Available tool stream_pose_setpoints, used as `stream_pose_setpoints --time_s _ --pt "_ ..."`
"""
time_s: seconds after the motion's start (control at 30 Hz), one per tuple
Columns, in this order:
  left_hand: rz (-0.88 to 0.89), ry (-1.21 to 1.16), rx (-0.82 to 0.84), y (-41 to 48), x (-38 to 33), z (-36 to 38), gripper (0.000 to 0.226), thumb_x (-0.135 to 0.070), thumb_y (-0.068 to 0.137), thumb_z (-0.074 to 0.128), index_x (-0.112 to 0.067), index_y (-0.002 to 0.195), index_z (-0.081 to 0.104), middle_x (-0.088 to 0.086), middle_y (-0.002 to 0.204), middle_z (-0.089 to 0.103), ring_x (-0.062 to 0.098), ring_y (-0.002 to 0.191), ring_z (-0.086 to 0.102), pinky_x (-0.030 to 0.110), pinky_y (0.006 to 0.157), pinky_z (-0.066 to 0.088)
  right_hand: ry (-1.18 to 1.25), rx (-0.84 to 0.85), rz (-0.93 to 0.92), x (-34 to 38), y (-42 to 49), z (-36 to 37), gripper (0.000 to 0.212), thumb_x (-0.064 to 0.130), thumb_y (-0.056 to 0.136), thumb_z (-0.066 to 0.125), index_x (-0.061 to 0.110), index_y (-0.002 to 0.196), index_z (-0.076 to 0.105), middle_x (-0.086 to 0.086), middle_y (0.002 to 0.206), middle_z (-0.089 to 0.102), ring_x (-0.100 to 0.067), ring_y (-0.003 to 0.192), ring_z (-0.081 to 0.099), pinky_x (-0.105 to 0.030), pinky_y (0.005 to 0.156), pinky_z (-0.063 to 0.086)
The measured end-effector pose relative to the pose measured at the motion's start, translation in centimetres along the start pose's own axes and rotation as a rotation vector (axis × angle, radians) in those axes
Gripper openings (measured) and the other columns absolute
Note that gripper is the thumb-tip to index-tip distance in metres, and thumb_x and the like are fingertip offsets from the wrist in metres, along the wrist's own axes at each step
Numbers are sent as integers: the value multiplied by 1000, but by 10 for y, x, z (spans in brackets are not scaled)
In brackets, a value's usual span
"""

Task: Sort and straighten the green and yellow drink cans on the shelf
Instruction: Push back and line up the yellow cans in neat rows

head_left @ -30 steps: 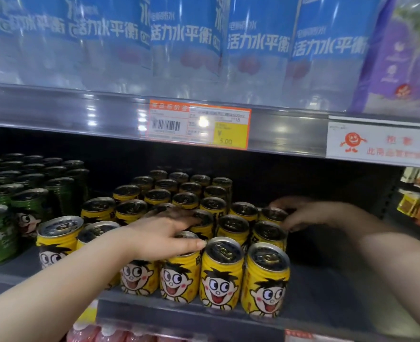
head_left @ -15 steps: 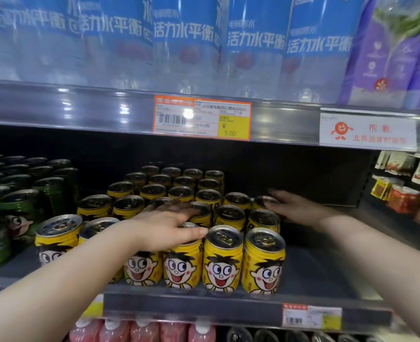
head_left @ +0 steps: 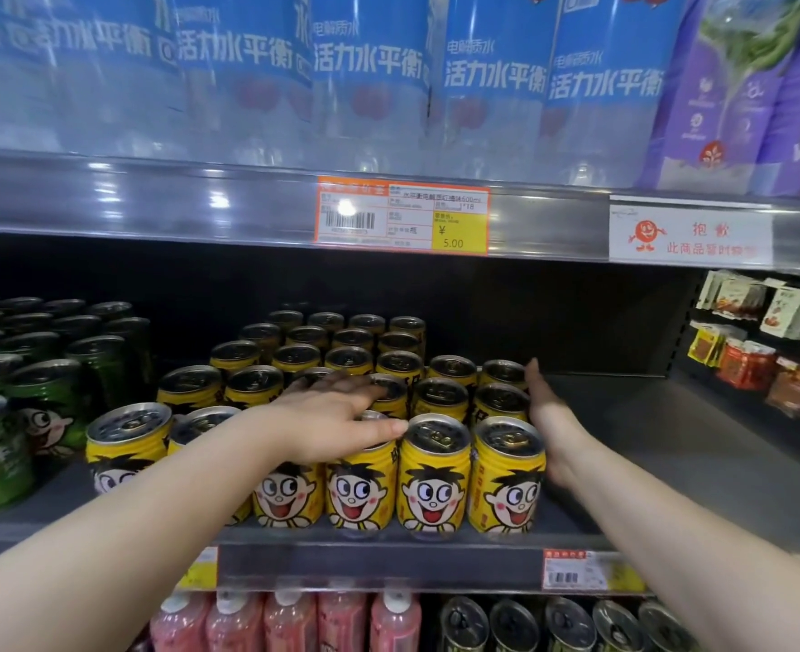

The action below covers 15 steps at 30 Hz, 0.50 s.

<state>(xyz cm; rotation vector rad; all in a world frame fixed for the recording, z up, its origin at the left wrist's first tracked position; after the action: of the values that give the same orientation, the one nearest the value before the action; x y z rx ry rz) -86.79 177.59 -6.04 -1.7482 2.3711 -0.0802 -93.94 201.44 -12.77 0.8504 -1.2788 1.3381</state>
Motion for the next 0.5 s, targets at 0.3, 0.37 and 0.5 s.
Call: stream_pose_setpoints --time_s 0.3,0.37,0.5 --pt "-11 -239 -49 -6 1 -7 68 -69 86 15 -38 146 16 -3 158 11 20 146 8 45 117 6 -356 -129 -45 27 -20 0 79 73 84 27 29 149 15 -7 155 24 -32 138 32 -50 112 29" --pt "-59 -574 -129 -12 11 -17 68 -71 84 22 -36 142 31 -1 153 28 22 141 26 40 114 19 -462 -150 -120 40 -29 -2 80 74 82 28 28 148 21 -6 156 23 -31 140 28 -51 113 26" --pt "-30 -696 -373 -30 35 -46 49 -53 92 37 -30 134 47 -2 141 47 19 129 42 27 97 33 -773 -52 -415 77 -77 41 50 48 95 38 21 137 44 -7 149 36 -26 134 36 -36 107 30"
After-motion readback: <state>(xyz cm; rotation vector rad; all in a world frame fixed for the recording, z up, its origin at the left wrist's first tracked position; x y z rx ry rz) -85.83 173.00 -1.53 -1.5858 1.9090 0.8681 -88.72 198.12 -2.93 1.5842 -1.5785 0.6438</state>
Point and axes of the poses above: each hand's wrist, its own y-axis towards the middle knuckle, its own z-axis out of the palm, x = y × z, the point moved 8 cm from there along y, towards the middle knuckle
